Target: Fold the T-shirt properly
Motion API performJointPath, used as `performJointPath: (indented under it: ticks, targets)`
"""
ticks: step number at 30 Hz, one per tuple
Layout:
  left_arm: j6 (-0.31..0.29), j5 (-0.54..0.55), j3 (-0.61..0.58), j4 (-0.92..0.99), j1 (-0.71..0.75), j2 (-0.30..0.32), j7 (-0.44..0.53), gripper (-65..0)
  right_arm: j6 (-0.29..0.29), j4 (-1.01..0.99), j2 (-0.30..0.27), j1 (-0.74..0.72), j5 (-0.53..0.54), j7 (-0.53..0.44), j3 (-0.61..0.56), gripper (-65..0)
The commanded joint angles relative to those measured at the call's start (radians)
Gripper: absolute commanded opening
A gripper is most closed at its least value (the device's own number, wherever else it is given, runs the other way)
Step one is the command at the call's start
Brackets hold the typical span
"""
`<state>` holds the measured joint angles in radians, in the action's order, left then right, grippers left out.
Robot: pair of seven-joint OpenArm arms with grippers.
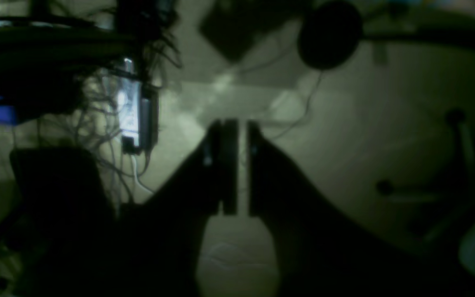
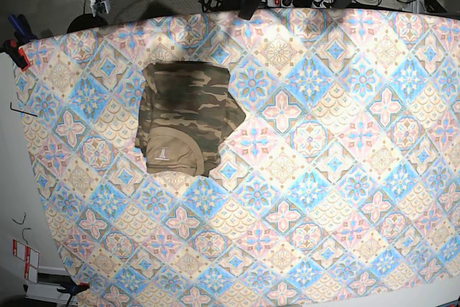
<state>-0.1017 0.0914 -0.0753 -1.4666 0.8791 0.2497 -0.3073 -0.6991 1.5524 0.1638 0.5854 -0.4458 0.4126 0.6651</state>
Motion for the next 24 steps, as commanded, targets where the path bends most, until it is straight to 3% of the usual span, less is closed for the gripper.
performJointPath:
  ticks: [1, 6, 15, 21, 24]
  targets:
    - [-0.007, 0.001, -0.001, 0.022, -0.018, 0.01, 0.006, -65.0, 0.001, -0.01, -0.007, -0.023, 0.009, -0.019, 0.014, -62.2]
    - [-0.12, 0.001, -0.054, 0.185, -0.148, 0.038, 0.001, -65.0, 0.001, -0.132, -0.007, -0.098, 0.006, -0.016, 0.092, -62.2]
    - [-0.209, 0.0, -0.057, 0.445, -0.318, 0.044, 0.007, -65.0, 0.001, -0.281, -0.007, -0.137, 0.006, -0.021, 0.138, -62.2]
    - [-0.26, -0.117, -0.057, 0.654, -0.441, 0.032, 0.07, -65.0, 0.001, -0.501, -0.007, -0.216, 0.006, -0.145, 0.135, -62.2]
    - [-0.26, -0.173, -0.056, 0.815, -0.516, 0.006, 0.142, -65.0, 0.045, -0.657, -0.007, -0.258, 0.006, -0.182, 0.135, -62.1]
